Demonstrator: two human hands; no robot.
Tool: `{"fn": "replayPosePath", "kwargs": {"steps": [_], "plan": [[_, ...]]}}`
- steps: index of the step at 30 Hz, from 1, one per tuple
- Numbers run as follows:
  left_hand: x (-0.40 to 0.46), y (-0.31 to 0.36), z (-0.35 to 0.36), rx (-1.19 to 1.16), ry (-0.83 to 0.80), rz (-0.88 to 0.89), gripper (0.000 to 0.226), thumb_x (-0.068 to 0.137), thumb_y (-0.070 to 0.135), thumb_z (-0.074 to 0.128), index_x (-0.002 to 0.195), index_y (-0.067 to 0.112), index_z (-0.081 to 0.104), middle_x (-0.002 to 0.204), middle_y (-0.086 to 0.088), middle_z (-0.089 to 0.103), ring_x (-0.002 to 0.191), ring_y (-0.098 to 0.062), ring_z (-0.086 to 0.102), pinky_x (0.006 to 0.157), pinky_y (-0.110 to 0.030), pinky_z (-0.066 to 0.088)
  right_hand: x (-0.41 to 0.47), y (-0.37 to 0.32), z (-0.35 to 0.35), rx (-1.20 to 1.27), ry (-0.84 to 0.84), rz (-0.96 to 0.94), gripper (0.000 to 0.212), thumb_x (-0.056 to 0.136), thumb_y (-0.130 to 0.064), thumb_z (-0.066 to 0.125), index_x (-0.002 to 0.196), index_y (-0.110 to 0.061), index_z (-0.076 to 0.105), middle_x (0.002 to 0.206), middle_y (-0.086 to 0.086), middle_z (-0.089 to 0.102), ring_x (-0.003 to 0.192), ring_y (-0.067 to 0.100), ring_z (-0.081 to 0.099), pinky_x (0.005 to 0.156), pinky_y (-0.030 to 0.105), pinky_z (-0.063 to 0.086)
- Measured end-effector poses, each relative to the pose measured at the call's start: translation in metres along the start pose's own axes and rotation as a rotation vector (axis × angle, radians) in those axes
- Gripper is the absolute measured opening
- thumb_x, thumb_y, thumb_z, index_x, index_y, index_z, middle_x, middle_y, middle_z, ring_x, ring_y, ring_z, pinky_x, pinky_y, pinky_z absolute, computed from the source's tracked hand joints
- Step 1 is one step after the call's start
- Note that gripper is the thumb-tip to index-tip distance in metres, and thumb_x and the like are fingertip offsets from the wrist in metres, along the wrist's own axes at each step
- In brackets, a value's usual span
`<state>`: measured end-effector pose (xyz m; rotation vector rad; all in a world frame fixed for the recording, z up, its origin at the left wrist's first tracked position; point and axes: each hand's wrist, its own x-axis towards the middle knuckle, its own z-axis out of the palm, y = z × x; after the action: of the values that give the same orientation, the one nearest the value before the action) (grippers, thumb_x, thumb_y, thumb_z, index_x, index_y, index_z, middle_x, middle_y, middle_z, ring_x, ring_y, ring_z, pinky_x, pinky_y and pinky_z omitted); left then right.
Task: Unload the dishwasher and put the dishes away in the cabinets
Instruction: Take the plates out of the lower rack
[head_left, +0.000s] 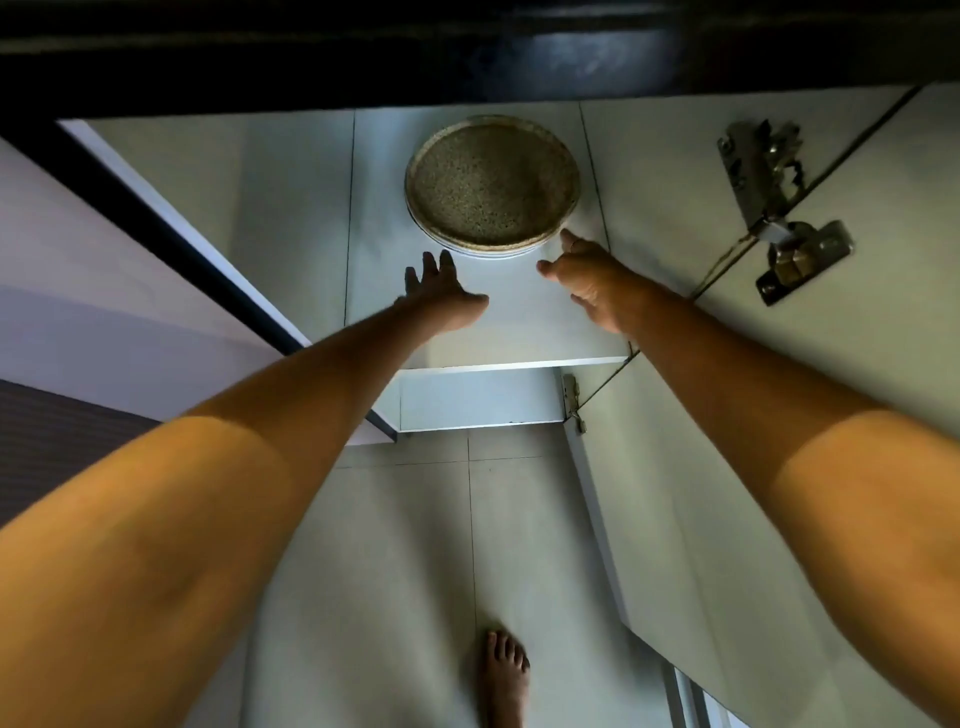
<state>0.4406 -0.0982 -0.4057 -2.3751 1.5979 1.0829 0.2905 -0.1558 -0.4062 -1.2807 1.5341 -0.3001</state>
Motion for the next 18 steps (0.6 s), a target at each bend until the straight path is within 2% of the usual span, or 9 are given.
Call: {"fn": "replayPosePath", "kwargs": {"steps": [3, 8, 12, 15, 18], "plan": [[-0.022, -0.01, 0.024, 0.153, 0.127, 0.191, 0.083, 0.095, 0.042, 0.047, 0.151, 0.022, -0.011, 0.159, -0.004, -0.015, 0.146, -0.029, -0.01, 0.116, -0.05, 0.007, -0.029, 0.013, 0.01, -0.001, -0.025, 0.039, 0.063, 0.099, -0.025, 0.046, 0.151, -0.022, 0.012, 0.159, 0.004, 0.015, 0.143, 0.028, 0.025, 0.114, 0.039, 0.025], [-0.085, -0.033, 0.067, 0.357, 0.225, 0.476, 0.091, 0.092, 0.036, 0.053, 0.147, 0.034, -0.02, 0.159, 0.0, -0.015, 0.147, -0.027, -0.007, 0.116, -0.047, 0.008, -0.084, 0.055, 0.021, -0.107, -0.088, 0.072, 0.064, 0.099, -0.033, 0.043, 0.152, -0.02, 0.008, 0.159, 0.005, 0.014, 0.144, 0.026, 0.022, 0.114, 0.035, 0.022], [-0.135, -0.057, 0.106, 0.451, 0.117, 0.582, 0.09, 0.092, 0.038, 0.052, 0.146, 0.034, -0.021, 0.158, 0.003, -0.019, 0.147, -0.024, -0.009, 0.117, -0.046, 0.006, -0.138, 0.091, 0.03, -0.186, -0.145, 0.118, 0.069, 0.097, -0.041, 0.044, 0.152, -0.023, 0.007, 0.159, 0.004, 0.01, 0.144, 0.025, 0.023, 0.117, 0.038, 0.023], [-0.171, -0.065, 0.125, 0.542, 0.061, 0.69, 0.084, 0.095, 0.039, 0.046, 0.148, 0.032, -0.018, 0.158, 0.006, -0.018, 0.147, -0.021, -0.01, 0.119, -0.043, 0.005, -0.186, 0.116, 0.034, -0.211, -0.202, 0.104, 0.067, 0.097, -0.039, 0.044, 0.152, -0.026, 0.007, 0.158, 0.003, 0.015, 0.143, 0.023, 0.026, 0.114, 0.031, 0.022], [-0.202, -0.071, 0.141, 0.59, -0.019, 0.698, 0.08, 0.096, 0.038, 0.043, 0.148, 0.033, -0.017, 0.157, 0.007, -0.019, 0.147, -0.018, -0.011, 0.119, -0.04, 0.003, -0.238, 0.148, 0.039, -0.239, -0.223, 0.111, 0.062, 0.099, -0.033, 0.044, 0.151, -0.017, 0.015, 0.158, 0.004, 0.017, 0.144, 0.021, 0.023, 0.112, 0.025, 0.021]]}}
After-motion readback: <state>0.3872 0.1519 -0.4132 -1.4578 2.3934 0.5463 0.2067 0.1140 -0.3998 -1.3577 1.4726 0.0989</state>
